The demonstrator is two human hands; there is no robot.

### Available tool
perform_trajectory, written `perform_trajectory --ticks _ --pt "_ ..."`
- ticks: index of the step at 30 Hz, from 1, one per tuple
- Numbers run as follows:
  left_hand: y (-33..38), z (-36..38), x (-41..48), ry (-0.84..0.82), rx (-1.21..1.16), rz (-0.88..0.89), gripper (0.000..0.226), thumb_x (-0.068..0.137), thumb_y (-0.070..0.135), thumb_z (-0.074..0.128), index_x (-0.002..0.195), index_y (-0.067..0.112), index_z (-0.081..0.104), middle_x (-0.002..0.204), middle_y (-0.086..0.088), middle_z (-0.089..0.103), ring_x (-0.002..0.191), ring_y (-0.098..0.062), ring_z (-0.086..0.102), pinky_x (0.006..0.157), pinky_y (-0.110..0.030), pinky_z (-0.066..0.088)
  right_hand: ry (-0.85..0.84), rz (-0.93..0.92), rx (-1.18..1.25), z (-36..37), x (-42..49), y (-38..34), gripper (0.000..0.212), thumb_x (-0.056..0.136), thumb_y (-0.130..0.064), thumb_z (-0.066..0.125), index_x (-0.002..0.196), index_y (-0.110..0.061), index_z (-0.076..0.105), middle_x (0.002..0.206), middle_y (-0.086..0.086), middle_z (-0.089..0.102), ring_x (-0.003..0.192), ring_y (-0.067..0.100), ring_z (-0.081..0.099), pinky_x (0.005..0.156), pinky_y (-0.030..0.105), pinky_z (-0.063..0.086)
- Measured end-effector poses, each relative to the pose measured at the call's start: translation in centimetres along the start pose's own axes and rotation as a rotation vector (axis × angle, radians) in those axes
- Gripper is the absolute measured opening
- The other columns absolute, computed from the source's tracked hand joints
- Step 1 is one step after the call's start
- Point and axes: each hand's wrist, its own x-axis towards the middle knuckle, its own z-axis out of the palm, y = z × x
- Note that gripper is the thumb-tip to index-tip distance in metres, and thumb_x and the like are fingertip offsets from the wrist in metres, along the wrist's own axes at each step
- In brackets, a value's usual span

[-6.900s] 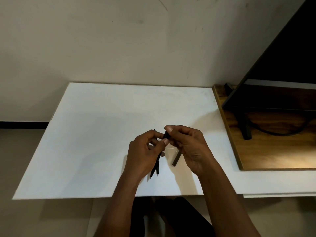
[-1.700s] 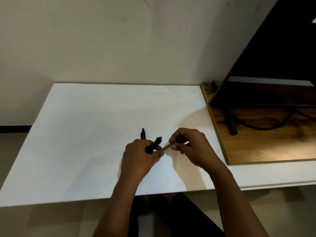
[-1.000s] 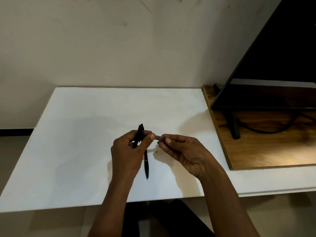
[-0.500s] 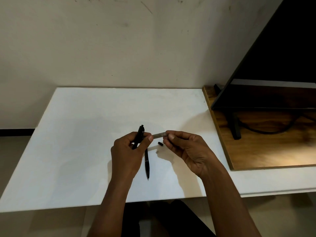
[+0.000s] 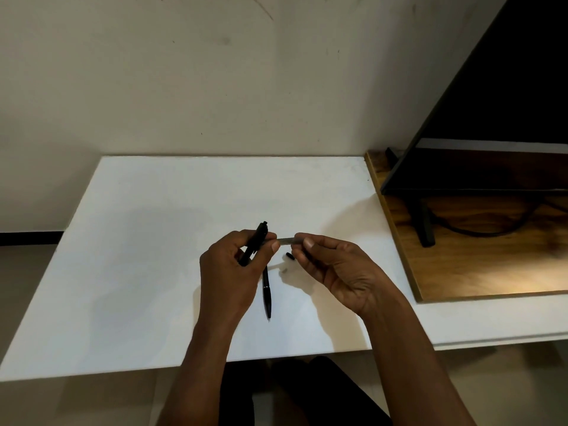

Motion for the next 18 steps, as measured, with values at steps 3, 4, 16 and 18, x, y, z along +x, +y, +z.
perform_trajectory --ticks 3,4,16,18 --pt "-0.14 0.0 0.09 -0.01 -0.03 -0.03 0.009 0.081 0.031 0.079 0.09 0.03 0.078 0.078 0.015 0.074 0.056 -0.004 0.05 0.055 -0.008 0.039 0.0 -0.007 -0.007 0.01 0.1 -0.07 0.02 0.088 0.003 0.064 0.106 0.009 0.071 0.099 0.021 0.073 0.084 0.023 0.074 0.078 0.027 0.061" --pt "-0.17 0.0 0.09 -0.012 -0.033 -0.035 0.009 0.081 0.032 0.079 0.089 0.03 0.078 0.078 0.017 0.074 0.055 -0.004 0.049 0.054 -0.009 0.039 0.002 -0.011 -0.011 0.02 0.13 -0.07 0.02 0.088 0.003 0.064 0.106 0.009 0.071 0.097 0.02 0.073 0.083 0.022 0.074 0.077 0.026 0.061" --pt "-0.17 0.03 0.09 -0.021 -0.088 -0.117 0.006 0.081 0.031 0.08 0.086 0.032 0.078 0.072 0.022 0.072 0.058 -0.001 0.056 0.06 -0.013 0.043 0.068 -0.133 -0.113 0.15 0.22 0.08 0.013 0.091 -0.002 0.064 0.099 0.004 0.072 0.082 0.013 0.072 0.07 0.017 0.071 0.068 0.021 0.059" --pt "-0.29 0.06 0.1 -0.042 -0.086 -0.137 0.007 0.081 0.031 0.079 0.087 0.03 0.079 0.074 0.016 0.073 0.058 -0.007 0.056 0.057 -0.018 0.046 0.09 -0.21 -0.184 0.05 0.29 0.02 0.013 0.092 -0.005 0.065 0.099 0.002 0.073 0.083 0.014 0.072 0.074 0.019 0.069 0.072 0.022 0.059"
